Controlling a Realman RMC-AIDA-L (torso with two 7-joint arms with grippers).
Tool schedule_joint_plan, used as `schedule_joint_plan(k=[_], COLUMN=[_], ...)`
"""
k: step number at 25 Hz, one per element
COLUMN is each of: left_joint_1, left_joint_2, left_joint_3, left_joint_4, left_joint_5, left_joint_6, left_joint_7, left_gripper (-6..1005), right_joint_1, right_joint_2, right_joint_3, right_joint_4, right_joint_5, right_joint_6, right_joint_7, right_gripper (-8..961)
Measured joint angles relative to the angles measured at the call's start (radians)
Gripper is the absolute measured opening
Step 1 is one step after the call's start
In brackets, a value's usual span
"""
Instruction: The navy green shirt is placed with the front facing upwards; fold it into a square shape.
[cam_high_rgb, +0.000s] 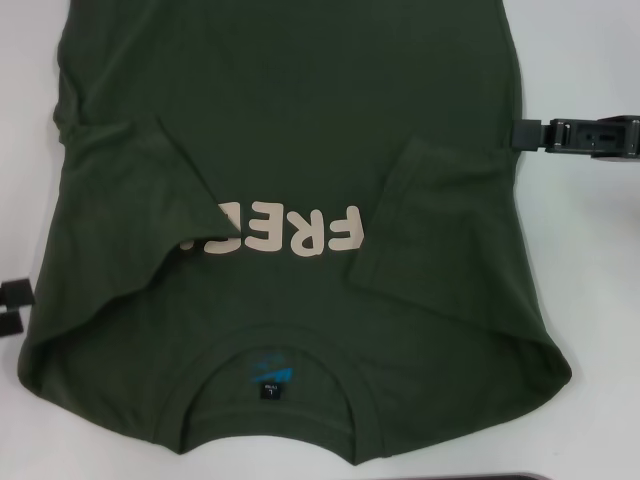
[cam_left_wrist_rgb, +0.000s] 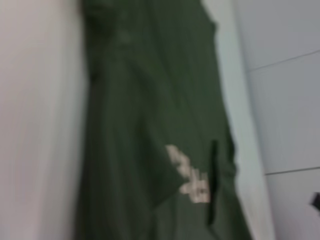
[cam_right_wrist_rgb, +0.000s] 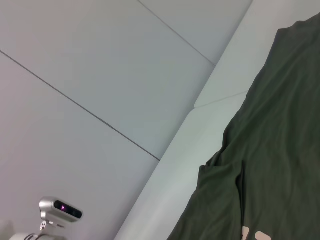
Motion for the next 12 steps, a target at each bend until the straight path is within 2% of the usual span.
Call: schedule_joint_plan(k=[4,12], left_joint_1=[0.000,-0.017], left_joint_2=[0.005,-0.011], left_joint_3=[-0.004,-0.002], left_joint_4=[-0.014,-0.046], left_joint_5=[0.040,0.040], left_joint_6=[-0.028,-0.081], left_joint_7=[-0.015,-0.014], left_gripper=[782,780], right_joint_1=[0.003,0.005], right_joint_2=[0.001,0.006], right_joint_3=[0.000,0.000], right_joint_4=[-0.002,-0.003], right_joint_5=[0.002,0.004], right_joint_6=[0.004,0.002], right_joint_7=[0.002,0.013], right_gripper=[790,789])
